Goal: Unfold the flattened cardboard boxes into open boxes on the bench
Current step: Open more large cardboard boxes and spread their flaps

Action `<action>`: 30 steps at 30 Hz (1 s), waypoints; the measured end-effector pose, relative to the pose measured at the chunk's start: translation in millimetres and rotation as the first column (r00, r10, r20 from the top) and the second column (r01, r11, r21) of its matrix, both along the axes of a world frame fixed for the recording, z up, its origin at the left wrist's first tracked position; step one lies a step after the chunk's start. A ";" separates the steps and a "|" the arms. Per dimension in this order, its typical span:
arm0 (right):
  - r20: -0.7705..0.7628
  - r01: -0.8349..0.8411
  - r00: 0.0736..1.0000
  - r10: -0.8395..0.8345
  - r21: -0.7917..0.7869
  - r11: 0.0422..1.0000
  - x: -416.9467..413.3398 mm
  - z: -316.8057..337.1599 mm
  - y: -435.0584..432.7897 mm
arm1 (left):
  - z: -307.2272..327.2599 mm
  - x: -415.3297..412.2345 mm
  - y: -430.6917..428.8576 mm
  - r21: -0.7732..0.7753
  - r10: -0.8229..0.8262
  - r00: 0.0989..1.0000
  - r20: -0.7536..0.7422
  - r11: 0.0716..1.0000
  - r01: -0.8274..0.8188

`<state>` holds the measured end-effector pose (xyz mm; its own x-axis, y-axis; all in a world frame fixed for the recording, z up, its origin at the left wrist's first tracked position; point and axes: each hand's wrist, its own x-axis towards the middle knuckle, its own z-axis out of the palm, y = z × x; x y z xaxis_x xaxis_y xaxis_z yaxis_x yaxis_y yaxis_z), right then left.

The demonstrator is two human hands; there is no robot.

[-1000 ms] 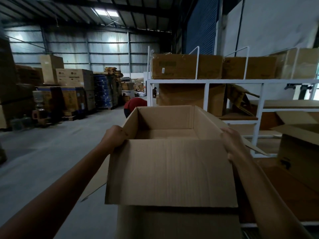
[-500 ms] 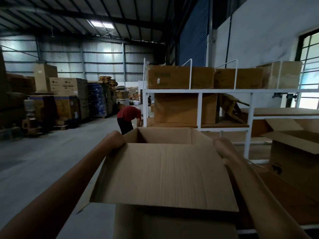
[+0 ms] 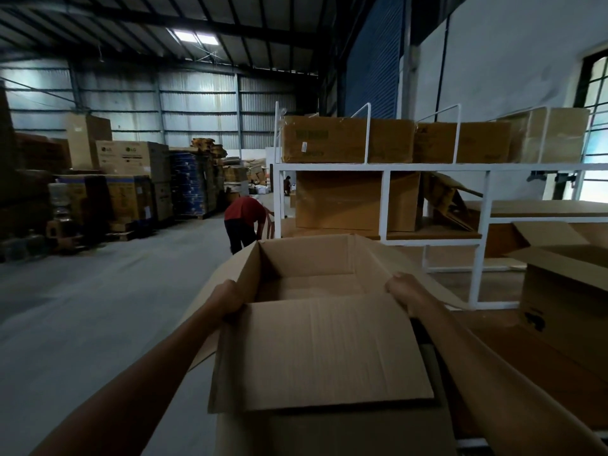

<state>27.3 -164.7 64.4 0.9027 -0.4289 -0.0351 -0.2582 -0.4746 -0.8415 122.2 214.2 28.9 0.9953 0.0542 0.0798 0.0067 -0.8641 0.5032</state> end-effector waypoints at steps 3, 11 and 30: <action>-0.071 0.003 0.997 -0.010 -0.097 0.995 -10.6 -17.4 7.8 | -16.1 -3.0 -5.9 0.099 -0.038 0.997 -0.064 0.994 0.044; -0.230 -0.103 0.973 -0.022 -0.517 0.850 -9.5 -54.1 11.4 | -72.3 51.1 2.9 0.194 -0.009 0.975 -0.220 0.980 0.053; -0.596 -0.748 0.644 0.479 -0.359 0.558 -52.8 19.0 71.7 | 27.9 -81.4 -77.7 0.247 -0.568 0.693 -0.444 0.666 0.704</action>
